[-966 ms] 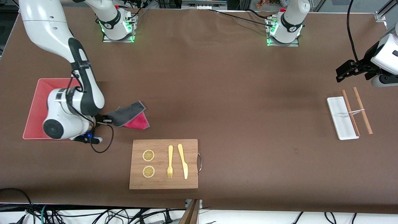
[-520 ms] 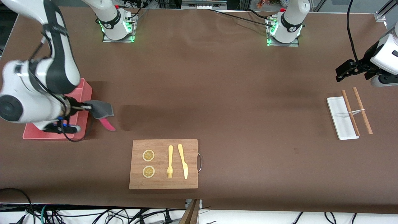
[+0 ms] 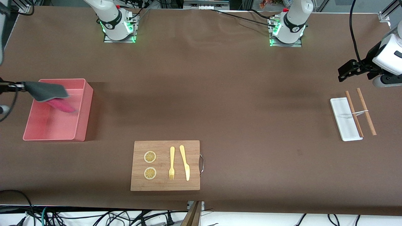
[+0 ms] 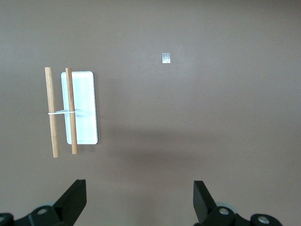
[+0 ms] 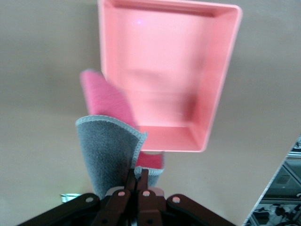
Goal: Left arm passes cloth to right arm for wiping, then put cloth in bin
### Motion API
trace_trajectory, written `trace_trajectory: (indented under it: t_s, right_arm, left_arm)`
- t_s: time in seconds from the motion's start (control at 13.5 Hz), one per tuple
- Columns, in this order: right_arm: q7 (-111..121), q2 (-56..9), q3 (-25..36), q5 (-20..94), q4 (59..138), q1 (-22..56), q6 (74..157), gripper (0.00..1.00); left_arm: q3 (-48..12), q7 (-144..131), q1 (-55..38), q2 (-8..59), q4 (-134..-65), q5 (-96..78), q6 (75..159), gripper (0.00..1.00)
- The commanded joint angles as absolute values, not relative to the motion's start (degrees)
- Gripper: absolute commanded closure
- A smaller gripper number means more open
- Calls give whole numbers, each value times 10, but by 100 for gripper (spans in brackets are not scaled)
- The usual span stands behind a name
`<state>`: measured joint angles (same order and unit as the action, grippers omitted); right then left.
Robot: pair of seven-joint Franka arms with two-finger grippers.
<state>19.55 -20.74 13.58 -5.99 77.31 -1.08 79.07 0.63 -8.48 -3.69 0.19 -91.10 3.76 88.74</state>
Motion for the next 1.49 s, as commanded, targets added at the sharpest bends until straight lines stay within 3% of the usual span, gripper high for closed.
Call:
trace_trajectory:
  t_s: [0.0, 0.22, 0.67, 1.04, 1.11, 1.19, 1.26, 1.41]
  right_arm:
    - [213, -195, 127, -75, 843, -34, 848, 100]
    - [203, -196, 129, -74, 935, -47, 945, 100]
    - [189, -233, 128, -68, 1034, -47, 1090, 100]
    - [189, -262, 128, -65, 1050, -47, 1208, 100]
    - [188, -267, 128, -64, 1046, -47, 1229, 92]
    - [187, -267, 128, -59, 1043, -47, 1246, 15]
    - [189, -260, 127, -41, 1042, -47, 1246, 0]
    - [196, -223, 125, -20, 1035, -47, 1238, 0]
  left_arm:
    - [12, -81, -45, 0, -903, 44, 875, 0]
    - [12, -80, -45, 0, -903, 44, 875, 0]
    - [12, -80, -45, 0, -903, 44, 875, 0]
    - [11, -80, -45, 0, -903, 44, 875, 0]
    - [11, -81, -45, 0, -902, 44, 875, 0]
    - [11, -81, -45, 0, -903, 44, 875, 0]
    - [11, -81, -45, 0, -903, 44, 875, 0]
    - [11, -81, -45, 0, -903, 44, 872, 0]
